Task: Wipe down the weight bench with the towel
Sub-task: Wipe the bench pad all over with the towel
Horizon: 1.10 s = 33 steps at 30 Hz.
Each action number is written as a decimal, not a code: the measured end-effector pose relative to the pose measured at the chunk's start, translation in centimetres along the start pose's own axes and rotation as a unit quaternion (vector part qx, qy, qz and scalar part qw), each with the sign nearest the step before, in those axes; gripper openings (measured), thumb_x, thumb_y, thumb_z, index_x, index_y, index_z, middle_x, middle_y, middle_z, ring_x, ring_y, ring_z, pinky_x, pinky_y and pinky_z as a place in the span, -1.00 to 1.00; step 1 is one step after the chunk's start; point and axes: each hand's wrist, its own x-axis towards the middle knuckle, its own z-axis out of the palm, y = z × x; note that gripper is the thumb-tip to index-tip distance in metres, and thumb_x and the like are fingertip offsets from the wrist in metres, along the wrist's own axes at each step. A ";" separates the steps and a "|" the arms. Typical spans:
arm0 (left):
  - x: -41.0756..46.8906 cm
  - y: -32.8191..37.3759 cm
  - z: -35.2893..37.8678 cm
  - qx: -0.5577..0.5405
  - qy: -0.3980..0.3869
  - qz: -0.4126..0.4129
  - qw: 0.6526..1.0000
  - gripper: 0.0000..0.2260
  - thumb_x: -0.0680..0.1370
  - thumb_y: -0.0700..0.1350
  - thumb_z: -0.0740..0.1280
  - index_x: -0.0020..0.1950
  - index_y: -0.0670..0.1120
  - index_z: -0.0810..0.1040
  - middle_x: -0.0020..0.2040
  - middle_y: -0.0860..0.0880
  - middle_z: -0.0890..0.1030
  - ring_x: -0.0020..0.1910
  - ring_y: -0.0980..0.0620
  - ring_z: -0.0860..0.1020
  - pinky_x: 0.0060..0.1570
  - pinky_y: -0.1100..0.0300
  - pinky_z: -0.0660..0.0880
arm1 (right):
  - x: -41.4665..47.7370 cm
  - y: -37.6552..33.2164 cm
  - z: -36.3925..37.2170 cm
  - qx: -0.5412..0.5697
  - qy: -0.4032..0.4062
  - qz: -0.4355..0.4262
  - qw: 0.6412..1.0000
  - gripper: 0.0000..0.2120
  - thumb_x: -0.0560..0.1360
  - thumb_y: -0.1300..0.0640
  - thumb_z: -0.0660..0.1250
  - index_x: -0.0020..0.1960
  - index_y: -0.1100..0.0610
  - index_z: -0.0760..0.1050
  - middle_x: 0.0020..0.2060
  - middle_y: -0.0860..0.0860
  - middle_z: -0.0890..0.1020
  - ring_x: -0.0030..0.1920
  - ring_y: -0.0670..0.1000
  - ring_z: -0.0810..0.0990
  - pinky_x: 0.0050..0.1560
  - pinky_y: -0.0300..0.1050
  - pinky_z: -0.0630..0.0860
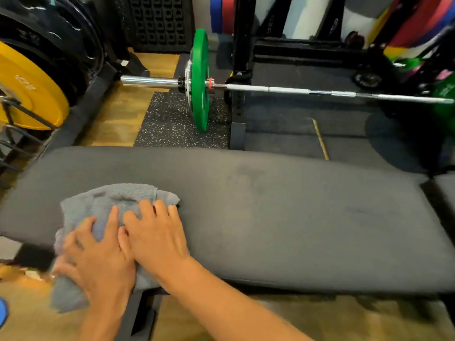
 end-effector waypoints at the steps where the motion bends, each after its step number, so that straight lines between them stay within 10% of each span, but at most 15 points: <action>1: -1.5 1.9 0.3 0.003 -0.016 0.017 1.000 -0.50 0.54 0.14 0.00 0.37 0.04 0.49 0.38 -0.21 0.36 0.34 -0.26 0.23 0.21 -0.42 0.11 | -0.9 2.0 -1.3 -0.010 0.006 0.008 1.000 -0.83 0.45 -0.02 0.28 -0.25 0.03 0.49 -0.19 0.03 0.56 -0.21 0.09 0.45 -0.20 -0.01 0.33; 16: -24.7 33.1 9.0 0.062 -0.133 0.430 0.891 -0.61 0.56 -0.01 0.17 0.36 -0.06 0.47 0.29 -0.24 0.48 0.23 -0.26 0.46 0.09 -0.21 0.27 | -17.4 35.0 -22.9 -0.197 0.041 0.234 0.951 -0.71 0.57 -0.03 0.14 -0.18 0.07 0.53 -0.24 0.04 0.51 -0.30 0.10 0.45 -0.29 0.04 0.46; 27: -24.1 44.3 13.5 0.012 -0.163 0.456 0.875 -0.58 0.52 0.12 0.09 0.28 0.06 0.56 0.24 -0.12 0.56 0.19 -0.18 0.51 0.09 -0.18 0.37 | -14.9 45.7 -25.0 -0.146 0.093 0.353 0.920 -0.72 0.56 -0.05 0.10 -0.11 0.02 0.55 -0.15 -0.01 0.53 -0.19 0.05 0.45 -0.19 -0.03 0.48; 33: -22.0 44.5 12.9 -0.005 -0.167 0.462 0.871 -0.58 0.48 0.13 0.08 0.17 0.08 0.62 0.09 -0.10 0.60 -0.02 -0.22 0.53 -0.26 -0.02 0.38 | -13.5 43.7 -25.1 -0.216 0.044 0.428 0.876 -0.70 0.47 -0.12 0.10 -0.05 -0.01 0.54 -0.20 0.02 0.55 -0.24 0.08 0.55 -0.45 -0.05 0.47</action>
